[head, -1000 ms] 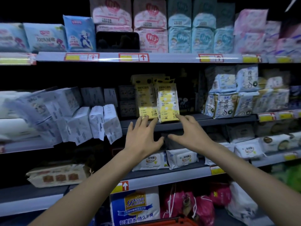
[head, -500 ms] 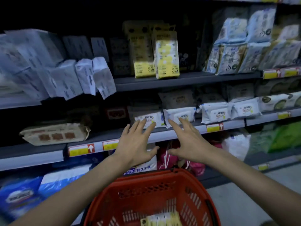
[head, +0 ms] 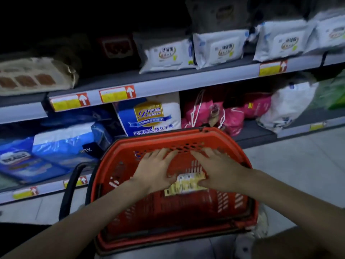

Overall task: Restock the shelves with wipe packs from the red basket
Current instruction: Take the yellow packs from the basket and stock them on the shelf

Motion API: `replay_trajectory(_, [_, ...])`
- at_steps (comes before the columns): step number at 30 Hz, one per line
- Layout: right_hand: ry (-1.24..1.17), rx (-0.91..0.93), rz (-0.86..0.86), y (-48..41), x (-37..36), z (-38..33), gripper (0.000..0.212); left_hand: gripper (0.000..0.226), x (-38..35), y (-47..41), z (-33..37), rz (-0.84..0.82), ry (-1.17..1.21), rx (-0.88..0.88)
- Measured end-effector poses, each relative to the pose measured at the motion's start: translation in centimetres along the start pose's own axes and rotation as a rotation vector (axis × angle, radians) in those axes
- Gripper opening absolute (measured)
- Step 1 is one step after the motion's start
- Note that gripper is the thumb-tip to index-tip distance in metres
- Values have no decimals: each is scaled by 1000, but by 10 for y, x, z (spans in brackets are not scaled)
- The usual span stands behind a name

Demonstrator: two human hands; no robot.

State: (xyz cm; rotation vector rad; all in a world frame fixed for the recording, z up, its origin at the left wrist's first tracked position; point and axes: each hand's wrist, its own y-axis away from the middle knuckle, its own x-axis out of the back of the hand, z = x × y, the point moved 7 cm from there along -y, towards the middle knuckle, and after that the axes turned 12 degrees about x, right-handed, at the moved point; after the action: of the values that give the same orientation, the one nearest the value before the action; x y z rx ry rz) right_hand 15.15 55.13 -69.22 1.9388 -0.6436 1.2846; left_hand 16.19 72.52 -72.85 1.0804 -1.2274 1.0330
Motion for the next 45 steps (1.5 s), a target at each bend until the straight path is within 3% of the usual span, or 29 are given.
replay_trajectory(10, [86, 18, -285, 13, -93, 17, 70, 85, -143, -14, 7, -371, -148, -29])
replay_trajectory(20, [103, 103, -336, 15, -111, 22, 44, 98, -224, -55, 31, -543, -325, -38])
replay_trajectory(28, [104, 81, -385, 13, -110, 32, 47, 54, -243, -71, 43, -486, -394, 14])
replay_trajectory(37, [141, 73, -431, 15, -116, 35, 44, 55, -256, -56, 36, -545, -206, 144])
replay_trajectory(42, [164, 90, -392, 10, -107, 33, 38, 79, -229, -59, 30, -472, -189, 108])
replay_trajectory(45, [160, 80, -385, 6, -97, 33, 47, 81, -200, -58, 27, -429, -186, 72])
